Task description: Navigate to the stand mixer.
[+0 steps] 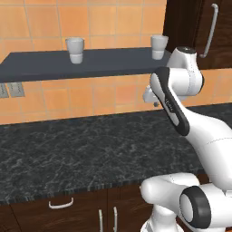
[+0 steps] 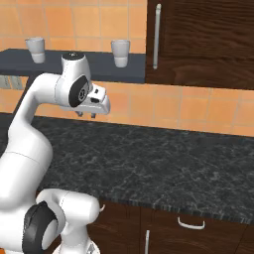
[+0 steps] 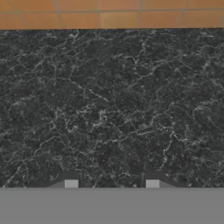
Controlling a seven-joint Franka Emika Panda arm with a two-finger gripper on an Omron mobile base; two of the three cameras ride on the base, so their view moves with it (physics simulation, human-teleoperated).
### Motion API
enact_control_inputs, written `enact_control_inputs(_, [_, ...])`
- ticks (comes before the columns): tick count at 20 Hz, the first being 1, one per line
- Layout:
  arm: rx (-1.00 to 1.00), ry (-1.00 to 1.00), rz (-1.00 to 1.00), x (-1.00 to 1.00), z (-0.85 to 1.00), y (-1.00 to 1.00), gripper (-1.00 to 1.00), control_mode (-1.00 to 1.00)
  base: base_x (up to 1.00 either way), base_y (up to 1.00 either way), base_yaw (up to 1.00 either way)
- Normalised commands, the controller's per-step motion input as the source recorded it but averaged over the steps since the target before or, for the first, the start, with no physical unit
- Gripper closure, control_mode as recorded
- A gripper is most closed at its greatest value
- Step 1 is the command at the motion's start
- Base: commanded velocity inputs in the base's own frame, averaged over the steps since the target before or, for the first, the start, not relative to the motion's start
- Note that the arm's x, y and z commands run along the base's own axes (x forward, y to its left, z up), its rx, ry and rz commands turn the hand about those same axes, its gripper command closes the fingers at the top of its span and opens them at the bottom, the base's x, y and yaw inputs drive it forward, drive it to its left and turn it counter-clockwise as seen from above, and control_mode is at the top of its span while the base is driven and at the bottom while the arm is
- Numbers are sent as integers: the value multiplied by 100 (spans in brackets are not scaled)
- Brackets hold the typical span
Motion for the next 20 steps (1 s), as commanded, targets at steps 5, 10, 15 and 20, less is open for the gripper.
enact_control_inputs(5, [0, 0, 0, 0, 0, 0, -100, 100, -3, 0, 4])
enact_control_inputs(10, [0, 0, 0, 0, 0, 0, -100, 100, -61, 9, 42])
enact_control_inputs(15, [0, 0, 0, 0, 0, 0, -100, 100, -36, 14, 73])
enact_control_inputs(20, [0, 0, 0, 0, 0, 0, -100, 100, -14, 22, 83])
